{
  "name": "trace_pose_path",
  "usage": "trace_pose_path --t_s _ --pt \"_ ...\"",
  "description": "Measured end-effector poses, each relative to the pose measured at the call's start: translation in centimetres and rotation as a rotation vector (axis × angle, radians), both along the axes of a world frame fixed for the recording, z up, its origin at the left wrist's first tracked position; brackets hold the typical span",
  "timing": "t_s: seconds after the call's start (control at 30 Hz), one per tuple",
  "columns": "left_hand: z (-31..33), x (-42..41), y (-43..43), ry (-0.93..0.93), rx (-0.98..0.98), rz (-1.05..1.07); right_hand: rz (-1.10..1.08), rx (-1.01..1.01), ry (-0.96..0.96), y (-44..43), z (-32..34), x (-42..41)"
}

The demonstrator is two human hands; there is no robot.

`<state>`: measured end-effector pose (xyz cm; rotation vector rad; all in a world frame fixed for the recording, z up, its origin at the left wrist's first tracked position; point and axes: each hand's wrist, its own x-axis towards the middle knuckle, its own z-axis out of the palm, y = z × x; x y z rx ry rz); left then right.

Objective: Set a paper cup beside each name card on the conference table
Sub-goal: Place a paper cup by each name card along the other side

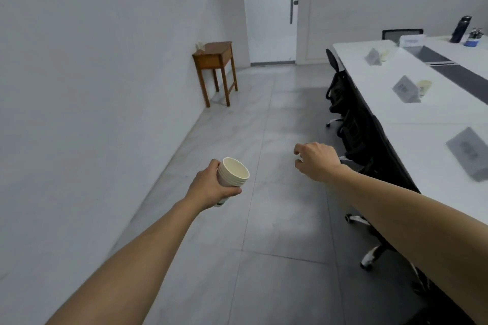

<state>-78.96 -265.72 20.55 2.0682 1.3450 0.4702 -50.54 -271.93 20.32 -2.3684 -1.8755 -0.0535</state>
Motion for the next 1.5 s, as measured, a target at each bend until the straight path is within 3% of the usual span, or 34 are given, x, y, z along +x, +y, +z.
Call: trace_pose_path --t_s 0.33,0.47,0.8,1.17,1.5 --pt "0.5 13.6 26.1 -0.017 -0.003 -0.144 -0.145 0.021 -0.008 21.9 0.5 12.0" --pt "-0.4 19.6 36.3 -0.027 -0.009 -0.160 -0.156 0.028 0.013 32.1 -0.9 18.2" --pt "0.6 31.8 59.9 -0.037 -0.036 -0.110 -0.085 0.013 -0.018 57.8 2.9 30.9" --pt "-1.3 45.7 91.3 -0.001 -0.020 -0.212 -0.188 -0.027 -0.002 86.3 0.0 43.9" --pt "-0.4 62.9 112.2 0.042 -0.016 -0.351 -0.296 -0.037 0.013 103.5 0.5 58.5"
